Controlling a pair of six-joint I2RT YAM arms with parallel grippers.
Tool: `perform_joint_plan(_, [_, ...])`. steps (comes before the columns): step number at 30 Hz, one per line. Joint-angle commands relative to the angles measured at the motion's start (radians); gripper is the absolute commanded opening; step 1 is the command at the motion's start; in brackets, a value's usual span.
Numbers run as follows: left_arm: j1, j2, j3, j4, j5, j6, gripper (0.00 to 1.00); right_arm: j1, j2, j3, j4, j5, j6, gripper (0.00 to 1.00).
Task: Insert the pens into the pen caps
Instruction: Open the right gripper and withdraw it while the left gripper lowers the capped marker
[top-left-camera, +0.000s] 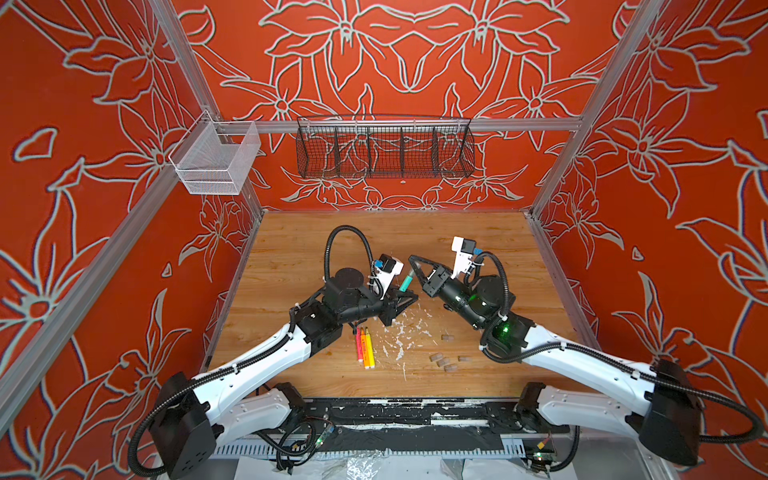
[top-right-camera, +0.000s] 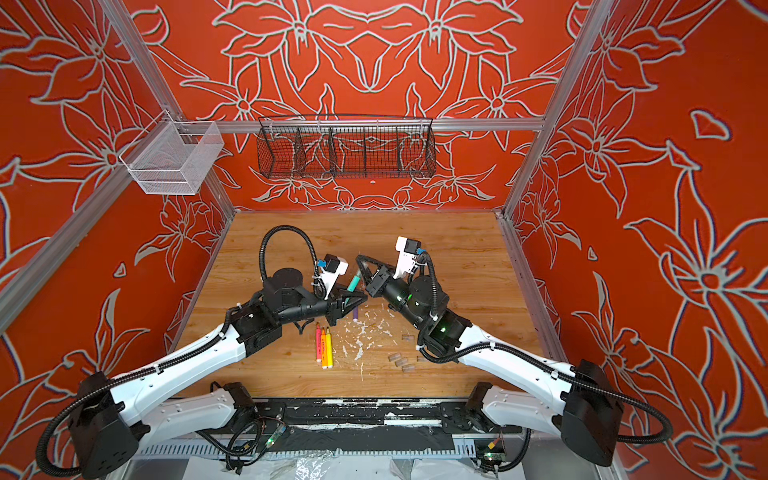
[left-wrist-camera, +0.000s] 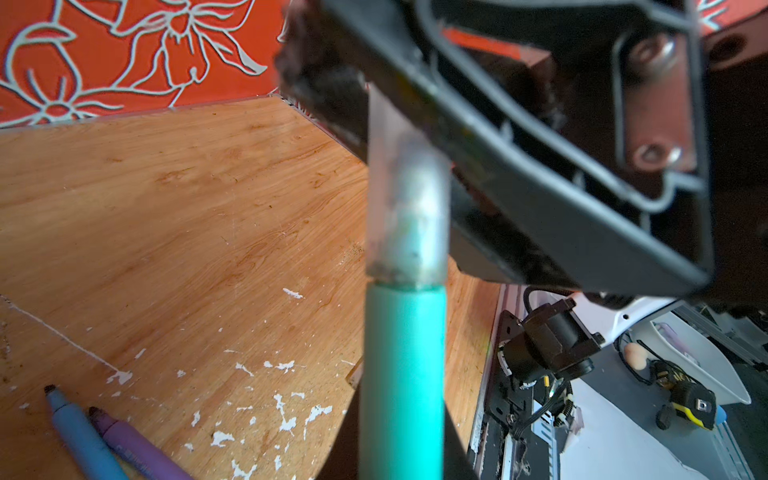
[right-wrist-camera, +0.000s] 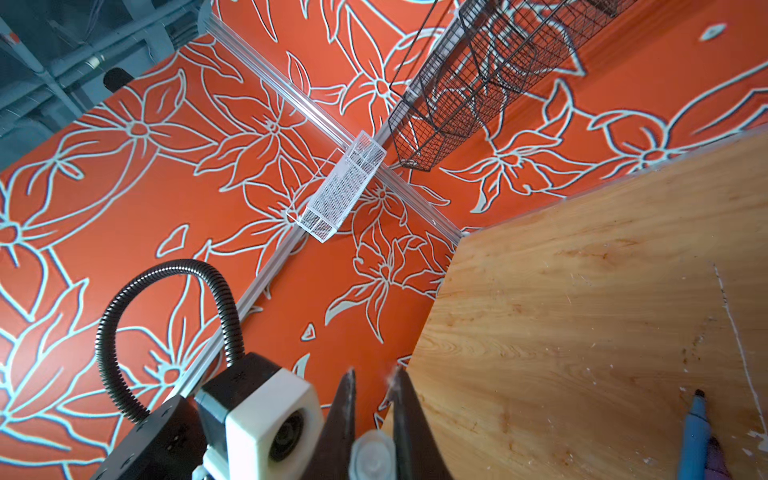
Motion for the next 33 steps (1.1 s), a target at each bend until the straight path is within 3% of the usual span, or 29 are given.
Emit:
perform_joint_plan(1, [0.08,0.006,0.109,0.21,-0.203,-0.065,0.0,0.176,0.034,-0.065,-0.166,-0.26,0.017,0.0])
perform_joint_plan(7, [0.12,0.02,0.21,0.115,-0.282,-0.019,0.0,0.252,0.088,-0.041,-0.17,-0.212,0.012,0.0])
perform_joint_plan(16, [0.232,0.037,0.239,0.098,-0.231,-0.095,0.0,0.297,0.089,-0.067,-0.108,-0.207,0.023,0.0])
perform_joint_plan(17, [0.233,0.038,0.229,0.1,-0.235,-0.094,0.0,0.295,0.069,-0.063,-0.149,-0.178,0.013,0.03])
perform_joint_plan(20, [0.233,0.052,0.198,0.062,-0.271,-0.087,0.0,0.275,-0.022,-0.044,-0.289,-0.089,-0.054,0.39])
perform_joint_plan(22, [0.233,0.055,0.161,0.035,-0.305,-0.096,0.0,0.253,-0.086,-0.002,-0.428,-0.023,-0.11,0.53])
perform_joint_plan(24, [0.233,0.054,0.113,-0.001,-0.359,-0.119,0.0,0.214,-0.145,0.048,-0.558,0.04,-0.161,0.62])
perform_joint_plan(27, [0.233,0.039,0.057,-0.111,-0.49,-0.181,0.0,0.129,-0.225,0.116,-0.705,0.115,-0.247,0.65])
perform_joint_plan(29, [0.235,0.041,0.036,-0.215,-0.581,-0.234,0.0,0.066,-0.279,0.145,-0.767,0.185,-0.321,0.68])
perform_joint_plan(33, [0.247,0.095,0.016,-0.343,-0.656,-0.255,0.0,-0.018,-0.361,0.118,-0.82,0.366,-0.46,0.79])
